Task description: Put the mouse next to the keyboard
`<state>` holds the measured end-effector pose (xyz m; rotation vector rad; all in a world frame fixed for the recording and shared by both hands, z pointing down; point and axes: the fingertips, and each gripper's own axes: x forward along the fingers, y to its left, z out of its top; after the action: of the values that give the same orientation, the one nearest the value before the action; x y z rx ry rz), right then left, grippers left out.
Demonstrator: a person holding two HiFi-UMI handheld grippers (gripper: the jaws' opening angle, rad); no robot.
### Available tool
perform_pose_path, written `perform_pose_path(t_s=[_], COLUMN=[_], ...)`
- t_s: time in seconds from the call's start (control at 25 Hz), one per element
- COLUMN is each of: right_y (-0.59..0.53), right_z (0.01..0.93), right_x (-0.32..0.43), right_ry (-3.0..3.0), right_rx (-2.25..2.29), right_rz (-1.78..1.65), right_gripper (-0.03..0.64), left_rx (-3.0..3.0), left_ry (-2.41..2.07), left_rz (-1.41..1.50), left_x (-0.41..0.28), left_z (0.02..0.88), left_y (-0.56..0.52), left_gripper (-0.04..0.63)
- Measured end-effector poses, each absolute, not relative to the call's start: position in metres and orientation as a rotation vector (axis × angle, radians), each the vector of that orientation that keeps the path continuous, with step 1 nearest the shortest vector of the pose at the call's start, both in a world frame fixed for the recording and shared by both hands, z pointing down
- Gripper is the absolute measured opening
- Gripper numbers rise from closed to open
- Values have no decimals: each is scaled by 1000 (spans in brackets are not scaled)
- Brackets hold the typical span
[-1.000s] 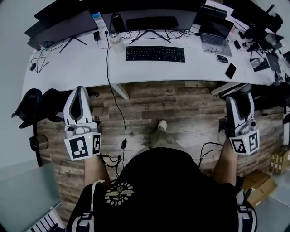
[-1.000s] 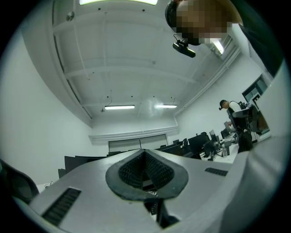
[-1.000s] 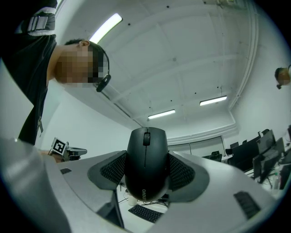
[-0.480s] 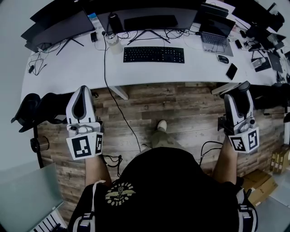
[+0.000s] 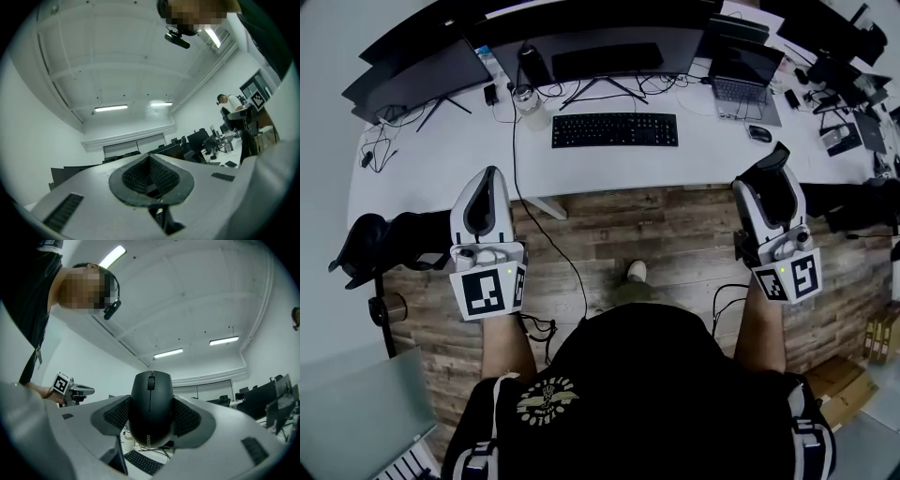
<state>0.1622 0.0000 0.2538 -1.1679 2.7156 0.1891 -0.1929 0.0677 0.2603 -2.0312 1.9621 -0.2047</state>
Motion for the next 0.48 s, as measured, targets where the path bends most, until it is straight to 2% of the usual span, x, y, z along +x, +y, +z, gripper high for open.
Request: perform_pose_path(t_s=[0.48], right_y=[-56], right_z=[248], right_x=[183], right_ry=[2706], right_rx=[-1122], right_rz=[176], right_gripper=[285], left_rx=[-1973], left_ry=[2003], left_rz=[-227], left_x=[-180], left_z=[245], left_y=[27], left_gripper=[2])
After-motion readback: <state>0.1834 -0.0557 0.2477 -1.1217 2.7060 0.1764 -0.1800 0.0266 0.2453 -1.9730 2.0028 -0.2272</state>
